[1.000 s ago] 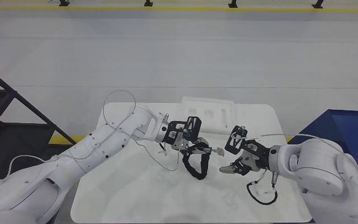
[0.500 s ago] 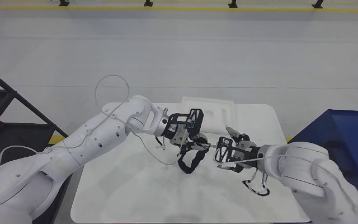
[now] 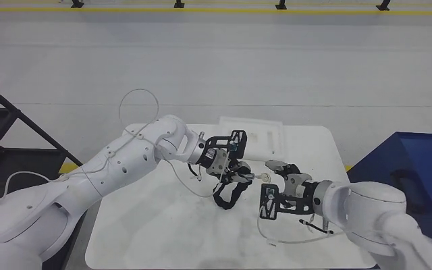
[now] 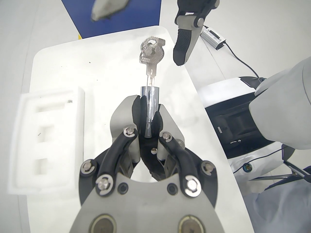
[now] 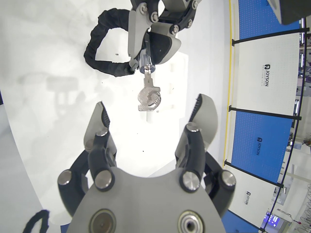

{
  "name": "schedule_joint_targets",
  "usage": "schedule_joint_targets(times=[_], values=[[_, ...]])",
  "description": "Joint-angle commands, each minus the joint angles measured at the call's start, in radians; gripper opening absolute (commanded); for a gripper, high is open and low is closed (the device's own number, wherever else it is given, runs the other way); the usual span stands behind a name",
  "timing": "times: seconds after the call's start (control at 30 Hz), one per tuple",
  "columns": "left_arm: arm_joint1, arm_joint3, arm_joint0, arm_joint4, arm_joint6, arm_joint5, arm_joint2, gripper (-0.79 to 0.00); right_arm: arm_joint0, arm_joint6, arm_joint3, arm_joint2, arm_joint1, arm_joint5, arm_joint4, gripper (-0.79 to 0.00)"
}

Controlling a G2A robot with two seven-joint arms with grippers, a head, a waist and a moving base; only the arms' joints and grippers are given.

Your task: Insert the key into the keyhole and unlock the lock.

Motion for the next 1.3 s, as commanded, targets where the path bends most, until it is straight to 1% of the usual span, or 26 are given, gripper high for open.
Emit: schedule_joint_targets(times=[0.0,0.13,0.17,0.2,0.33,0.37,0.4,0.47,0.5,0.53,0.63,0.77,0.83,0.93,1.0,1.07,1.17,1.2,1.23,1.27], values=[[-0.003,0.005,-0.001,-0.005,-0.006,0.0,0.002,-0.785,-0.007,-0.008,-0.01,-0.003,0.001,0.0,-0.02,-0.44],[-0.011,0.013,-0.003,-0.023,-0.022,0.0,0.008,-0.785,-0.01,-0.031,-0.015,-0.015,0.001,-0.005,-0.053,-0.468],[-0.013,0.014,-0.003,-0.027,-0.026,0.0,0.01,-0.785,-0.009,-0.034,-0.015,-0.018,0.001,-0.004,-0.061,-0.502],[-0.015,0.016,-0.004,-0.03,-0.029,0.0,0.011,-0.785,-0.008,-0.038,-0.015,-0.021,0.001,-0.001,-0.068,-0.514],[-0.021,0.02,-0.004,-0.044,-0.039,0.0,0.017,-0.785,-0.008,-0.043,-0.015,-0.029,0.001,0.007,-0.092,-0.536],[-0.023,0.021,-0.004,-0.048,-0.039,0.0,0.018,-0.785,-0.008,-0.044,-0.015,-0.031,0.001,0.009,-0.095,-0.551],[-0.024,0.021,-0.004,-0.05,-0.041,0.0,0.019,-0.785,-0.008,-0.047,-0.015,-0.032,0.001,0.012,-0.096,-0.588],[-0.026,0.023,-0.004,-0.053,-0.043,0.0,0.021,-0.785,-0.009,-0.052,-0.015,-0.033,0.001,0.018,-0.098,-0.69],[-0.027,0.023,-0.005,-0.055,-0.045,0.0,0.022,-0.785,-0.01,-0.053,-0.015,-0.033,0.001,0.022,-0.098,-0.773],[-0.027,0.024,-0.005,-0.056,-0.045,0.0,0.022,-0.785,-0.012,-0.053,-0.015,-0.033,0.001,0.023,-0.097,-0.785],[-0.029,0.025,-0.005,-0.058,-0.045,0.0,0.023,-0.785,-0.017,-0.057,-0.012,-0.029,0.001,0.04,-0.075,-0.785],[-0.031,0.02,-0.004,-0.049,-0.036,0.0,0.022,-0.785,-0.027,-0.063,0.017,-0.018,0.0,0.081,0.016,-0.785],[-0.031,0.016,-0.003,-0.035,-0.024,0.0,0.019,-0.785,-0.034,-0.039,0.052,-0.012,-0.001,0.116,0.117,-0.785],[-0.03,0.01,0.003,-0.009,0.001,0.0,0.014,-0.785,-0.022,0.011,0.091,0.003,-0.002,0.198,0.299,-0.785],[-0.03,0.011,0.008,0.01,0.013,0.0,0.013,-0.785,-0.01,0.045,0.107,0.017,-0.002,0.251,0.383,-0.785],[-0.031,0.015,0.012,0.029,0.024,0.0,0.011,-0.785,-0.001,0.066,0.12,0.029,-0.001,0.279,0.445,-0.785],[-0.033,0.016,0.017,0.048,0.038,0.0,0.011,-0.785,0.006,0.086,0.13,0.042,0.001,0.297,0.497,-0.785],[-0.034,0.018,0.018,0.054,0.042,0.0,0.011,-0.785,0.008,0.093,0.13,0.045,0.002,0.298,0.507,-0.579],[-0.034,0.021,0.019,0.059,0.045,0.0,0.011,-0.785,0.009,0.098,0.13,0.047,0.003,0.297,0.514,-0.006],[-0.034,0.025,0.02,0.065,0.048,0.0,0.01,-0.785,0.009,0.103,0.13,0.05,0.004,0.295,0.519,0.0]])
